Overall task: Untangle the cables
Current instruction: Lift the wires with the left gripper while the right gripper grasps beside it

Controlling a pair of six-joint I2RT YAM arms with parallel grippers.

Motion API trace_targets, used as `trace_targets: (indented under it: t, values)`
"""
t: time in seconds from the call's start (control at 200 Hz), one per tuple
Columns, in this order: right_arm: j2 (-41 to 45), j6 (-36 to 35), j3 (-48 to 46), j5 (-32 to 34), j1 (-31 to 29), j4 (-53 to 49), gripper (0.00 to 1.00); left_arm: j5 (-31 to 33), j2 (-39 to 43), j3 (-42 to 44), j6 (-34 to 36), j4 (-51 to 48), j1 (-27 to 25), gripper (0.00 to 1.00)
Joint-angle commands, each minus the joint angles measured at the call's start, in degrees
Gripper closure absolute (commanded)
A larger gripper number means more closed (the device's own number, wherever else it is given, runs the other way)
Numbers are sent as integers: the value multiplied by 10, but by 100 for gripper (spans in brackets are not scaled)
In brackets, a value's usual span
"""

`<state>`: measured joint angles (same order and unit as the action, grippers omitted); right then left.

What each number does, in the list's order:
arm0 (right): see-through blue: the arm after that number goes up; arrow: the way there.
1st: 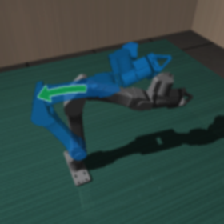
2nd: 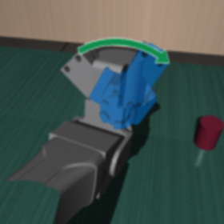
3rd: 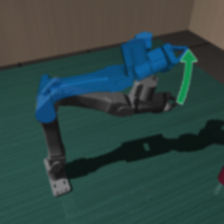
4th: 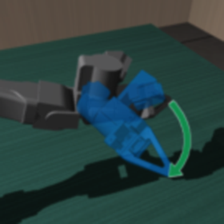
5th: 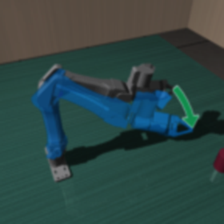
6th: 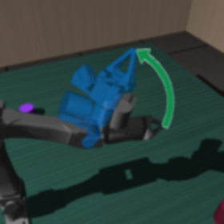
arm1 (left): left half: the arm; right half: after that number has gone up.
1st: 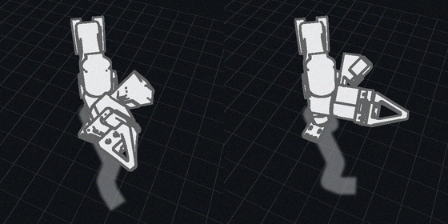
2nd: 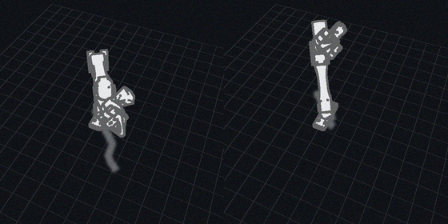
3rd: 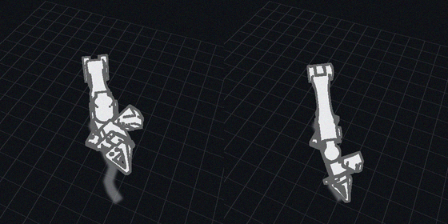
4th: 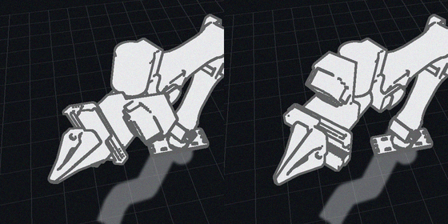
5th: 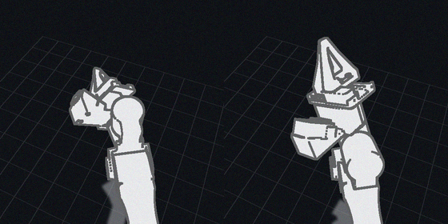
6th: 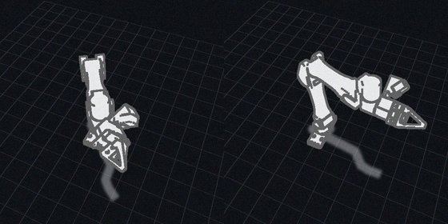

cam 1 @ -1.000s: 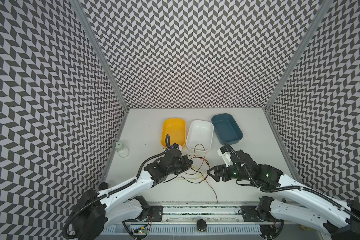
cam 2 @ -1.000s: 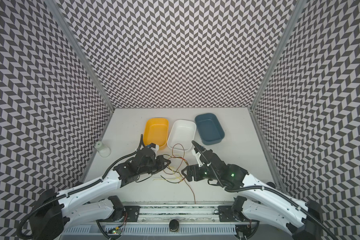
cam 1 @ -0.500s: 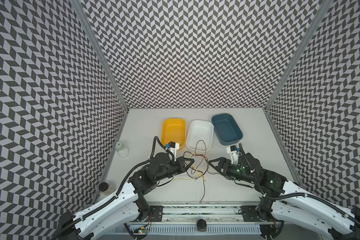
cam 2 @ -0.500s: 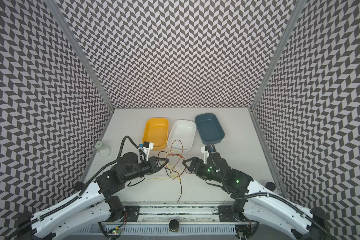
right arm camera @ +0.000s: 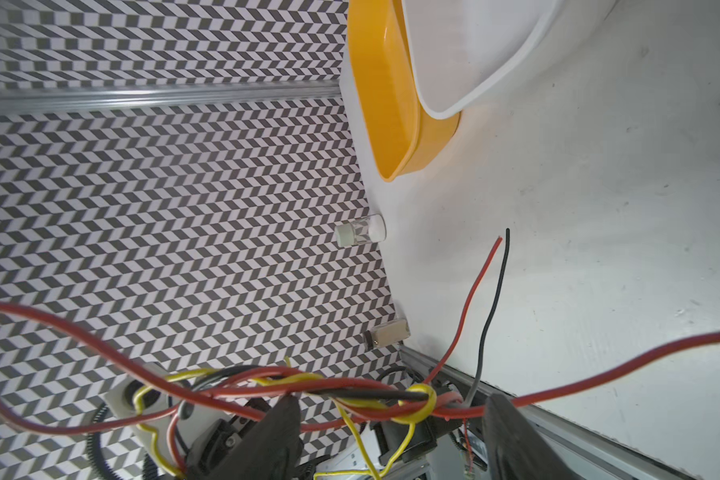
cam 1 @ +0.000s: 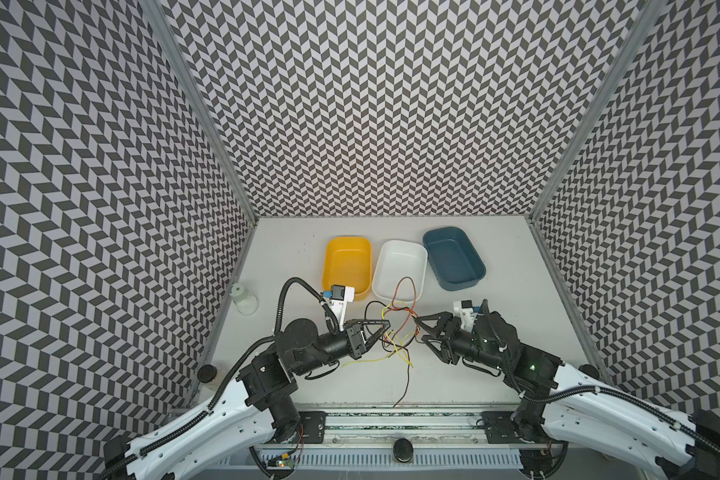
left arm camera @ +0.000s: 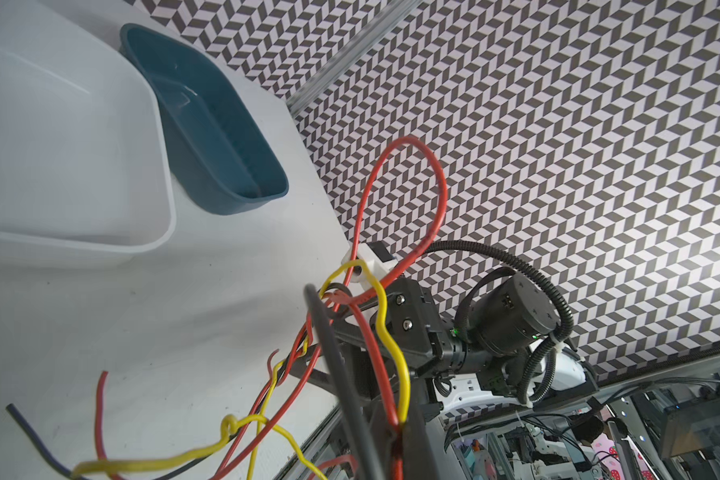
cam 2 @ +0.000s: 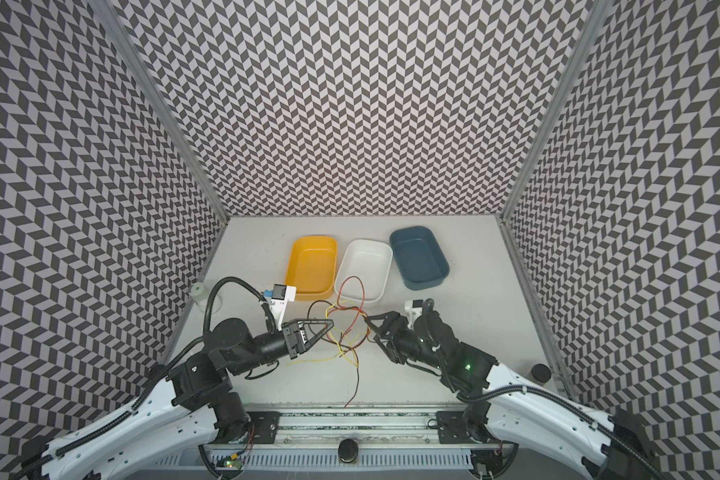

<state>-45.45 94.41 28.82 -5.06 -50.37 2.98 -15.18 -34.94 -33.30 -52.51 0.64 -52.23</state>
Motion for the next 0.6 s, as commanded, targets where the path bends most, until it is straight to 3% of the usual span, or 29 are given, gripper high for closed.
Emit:
trace_targets:
  t: [0.0,0.065,0.24,0.431,0.596]
  values:
    - [7,41,0,8,1,71,32,-5,-5,-1,16,50,-7,100]
    - [3,-29,14,9,1,89,32,-6,-12,-2,15,61,-13,100]
    - [7,-239,114,50,0,-125,32,5,-11,-22,24,43,-20,100]
    - [74,-299,35,138,0,-90,34,21,-7,-34,14,23,-20,100]
    - [77,-389,10,114,1,-51,29,29,-1,-31,4,33,-20,100]
